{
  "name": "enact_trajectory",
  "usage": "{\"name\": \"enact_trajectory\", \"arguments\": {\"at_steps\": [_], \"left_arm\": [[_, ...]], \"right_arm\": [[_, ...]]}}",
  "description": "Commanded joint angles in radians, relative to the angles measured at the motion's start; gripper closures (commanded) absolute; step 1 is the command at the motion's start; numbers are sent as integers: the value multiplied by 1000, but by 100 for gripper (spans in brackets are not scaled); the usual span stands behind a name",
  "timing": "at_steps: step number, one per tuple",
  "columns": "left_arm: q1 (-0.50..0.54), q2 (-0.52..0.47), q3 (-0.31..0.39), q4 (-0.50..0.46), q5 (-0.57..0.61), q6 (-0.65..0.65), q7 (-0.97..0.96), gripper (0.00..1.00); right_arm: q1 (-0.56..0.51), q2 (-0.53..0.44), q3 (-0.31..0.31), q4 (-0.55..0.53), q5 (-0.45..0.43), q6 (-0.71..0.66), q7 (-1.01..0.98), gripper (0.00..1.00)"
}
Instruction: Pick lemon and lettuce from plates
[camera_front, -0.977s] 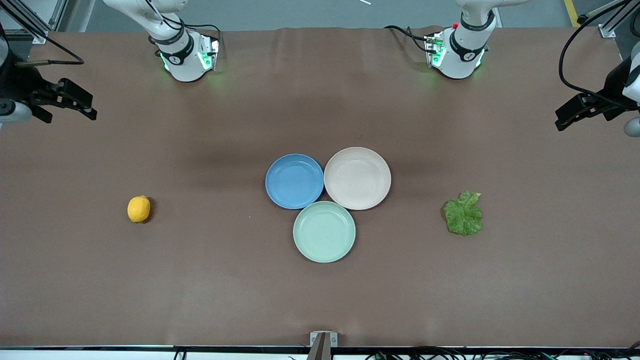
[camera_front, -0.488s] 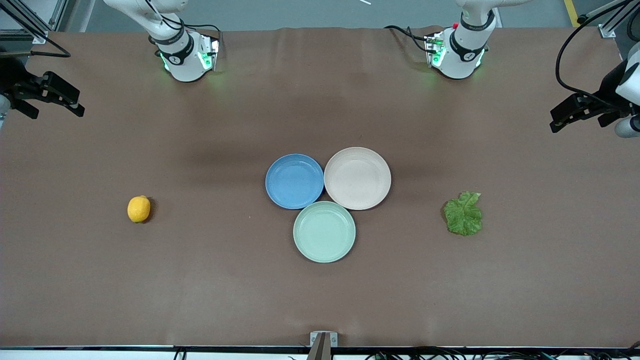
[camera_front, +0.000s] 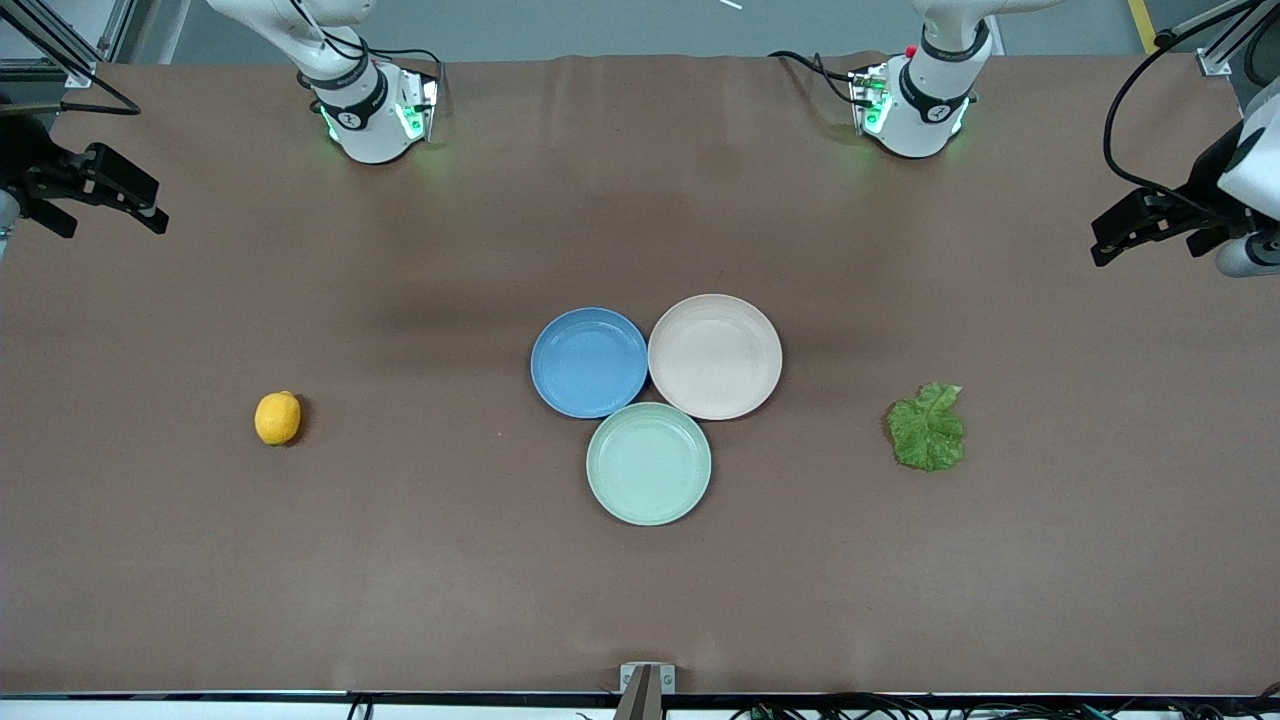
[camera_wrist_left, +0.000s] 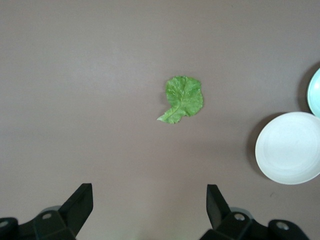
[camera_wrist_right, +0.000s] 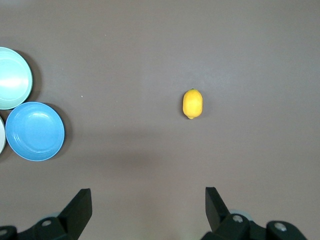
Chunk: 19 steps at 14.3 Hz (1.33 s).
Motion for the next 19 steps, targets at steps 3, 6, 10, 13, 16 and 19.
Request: {"name": "enact_trajectory", "arguments": {"at_steps": [3, 6, 10, 13, 16, 19], "left_arm": [[1, -29, 1, -15, -18, -40, 43, 0], [3, -29, 1, -12, -44, -41, 43, 0], [-1, -29, 1, -9, -44, -41, 43, 0], [-2, -28, 3, 1, -38, -41, 40, 0], [-2, -26, 3, 12, -26, -40, 35, 0], [-2, -19, 3, 23, -26, -40, 35, 0]], "right_arm": [[-11, -13, 5, -6, -6, 2, -2, 0], [-11, -13, 5, -6, -6, 3, -2, 0], [-11, 14, 7, 32, -6, -3, -2, 0], [-14, 46, 5, 90, -13, -26, -2, 0], [-2, 80, 8, 123, -71, -43, -2, 0], [-2, 80, 10, 123, -71, -41, 4, 0]]}}
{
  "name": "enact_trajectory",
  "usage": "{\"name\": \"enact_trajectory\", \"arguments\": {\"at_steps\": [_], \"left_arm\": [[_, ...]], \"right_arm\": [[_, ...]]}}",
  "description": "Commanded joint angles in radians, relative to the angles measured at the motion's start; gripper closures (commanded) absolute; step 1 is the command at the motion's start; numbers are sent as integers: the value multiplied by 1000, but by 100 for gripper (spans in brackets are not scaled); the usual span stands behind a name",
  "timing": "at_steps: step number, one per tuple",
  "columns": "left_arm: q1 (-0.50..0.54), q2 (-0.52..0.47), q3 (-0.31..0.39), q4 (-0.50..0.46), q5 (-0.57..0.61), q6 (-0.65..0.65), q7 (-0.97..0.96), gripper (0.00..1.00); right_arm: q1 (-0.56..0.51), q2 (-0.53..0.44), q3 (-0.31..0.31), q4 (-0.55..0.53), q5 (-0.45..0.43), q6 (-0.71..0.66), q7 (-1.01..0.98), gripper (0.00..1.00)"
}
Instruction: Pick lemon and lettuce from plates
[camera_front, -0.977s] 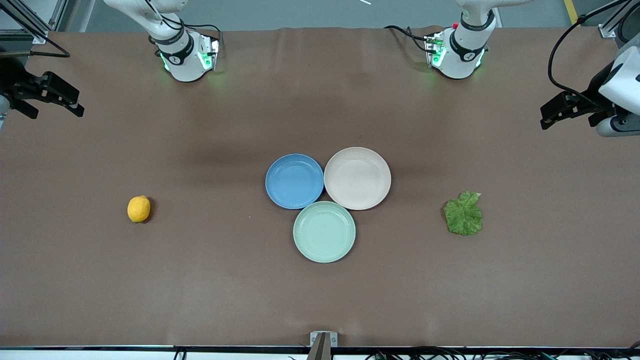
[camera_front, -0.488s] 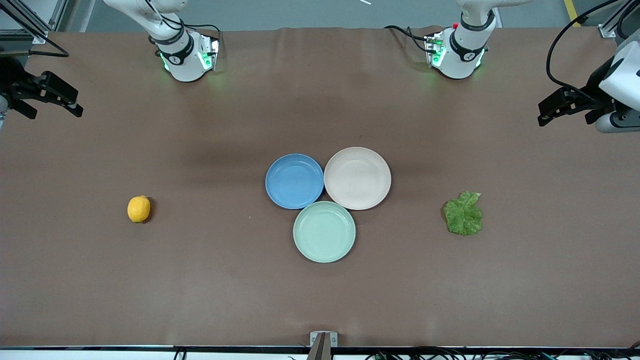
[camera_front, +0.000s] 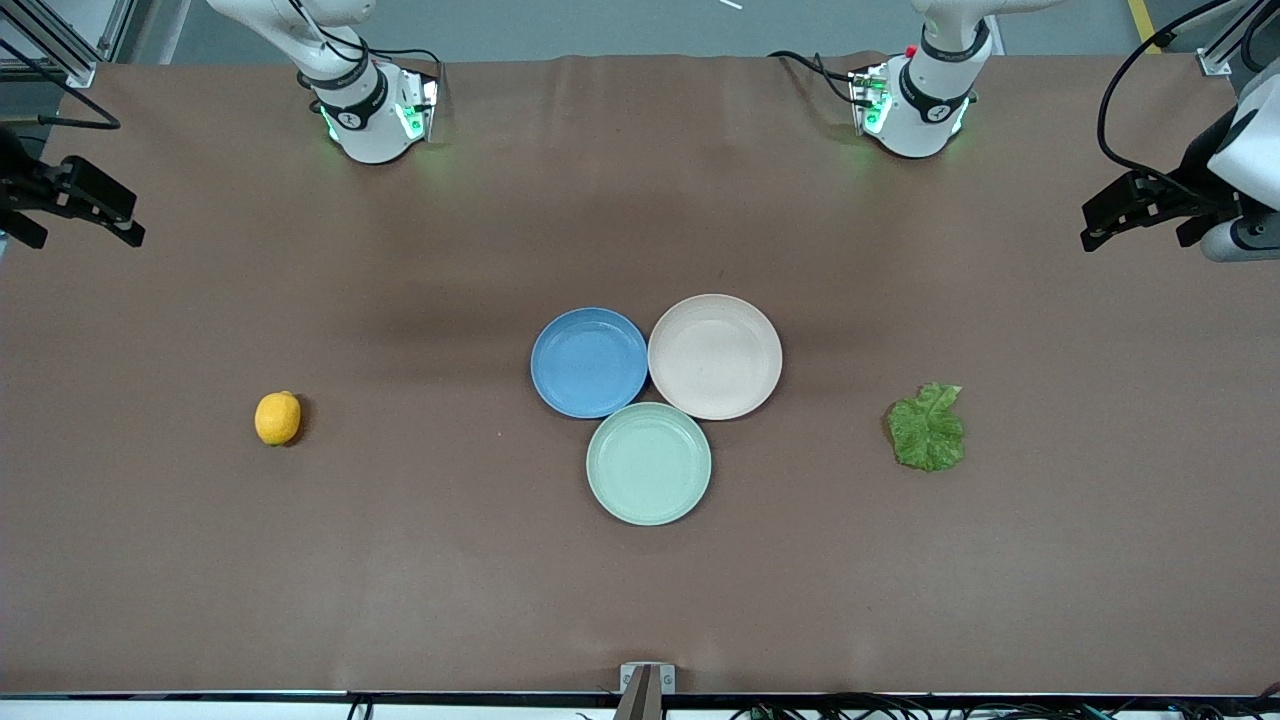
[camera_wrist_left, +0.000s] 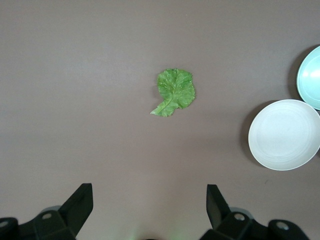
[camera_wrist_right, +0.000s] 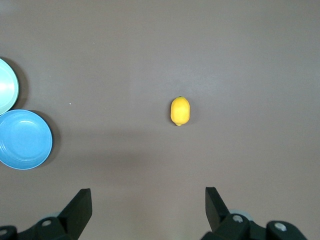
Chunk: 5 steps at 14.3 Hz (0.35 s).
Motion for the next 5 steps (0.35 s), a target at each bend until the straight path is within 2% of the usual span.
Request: {"name": "enact_trajectory", "arguments": {"at_steps": [1, 5], "left_arm": [[6, -4, 3, 14, 1, -12, 20, 0], [4, -4, 8, 14, 1, -13, 20, 0]], "right_arm": [[-3, 10, 8, 27, -9, -19, 8, 0], [-1, 10, 8, 27, -9, -17, 8, 0]]}}
